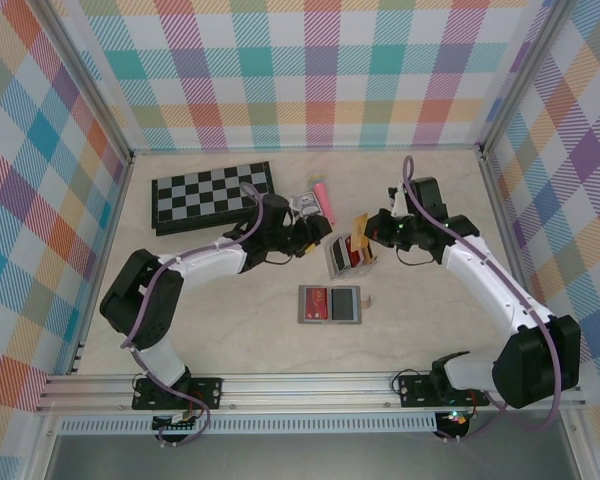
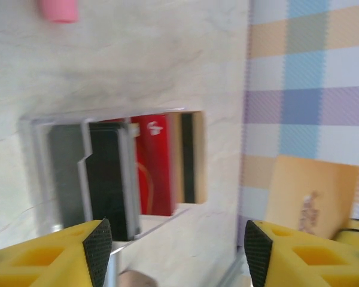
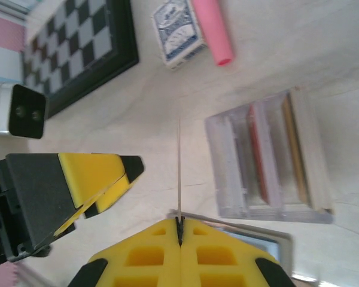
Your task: Put the credit cards into the card holder
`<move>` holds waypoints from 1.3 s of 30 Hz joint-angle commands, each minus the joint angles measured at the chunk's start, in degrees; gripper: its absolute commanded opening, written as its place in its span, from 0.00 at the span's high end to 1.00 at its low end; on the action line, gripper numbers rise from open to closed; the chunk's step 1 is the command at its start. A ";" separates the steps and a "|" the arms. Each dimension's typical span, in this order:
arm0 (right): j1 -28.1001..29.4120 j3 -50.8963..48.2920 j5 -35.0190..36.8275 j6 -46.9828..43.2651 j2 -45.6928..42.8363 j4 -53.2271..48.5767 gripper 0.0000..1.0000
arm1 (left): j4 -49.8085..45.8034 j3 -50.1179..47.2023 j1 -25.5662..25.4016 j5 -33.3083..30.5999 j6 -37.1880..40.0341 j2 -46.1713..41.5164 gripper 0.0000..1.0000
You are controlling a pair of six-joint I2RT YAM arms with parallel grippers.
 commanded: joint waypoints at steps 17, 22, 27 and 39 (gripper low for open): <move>-3.68 -5.18 -19.35 11.36 1.44 17.74 0.93 | 26.42 1.21 0.45 13.34 -11.67 4.25 0.78; -5.23 -4.54 -24.91 7.93 1.81 16.50 0.84 | 26.24 1.05 0.96 14.93 -10.32 3.42 0.99; -7.16 -3.78 -31.68 5.82 2.50 16.23 0.77 | 25.70 1.38 1.16 18.41 -8.38 2.99 1.00; -7.60 -3.47 -36.01 6.69 4.93 18.68 0.79 | 28.88 1.62 1.12 21.14 -9.65 3.35 1.00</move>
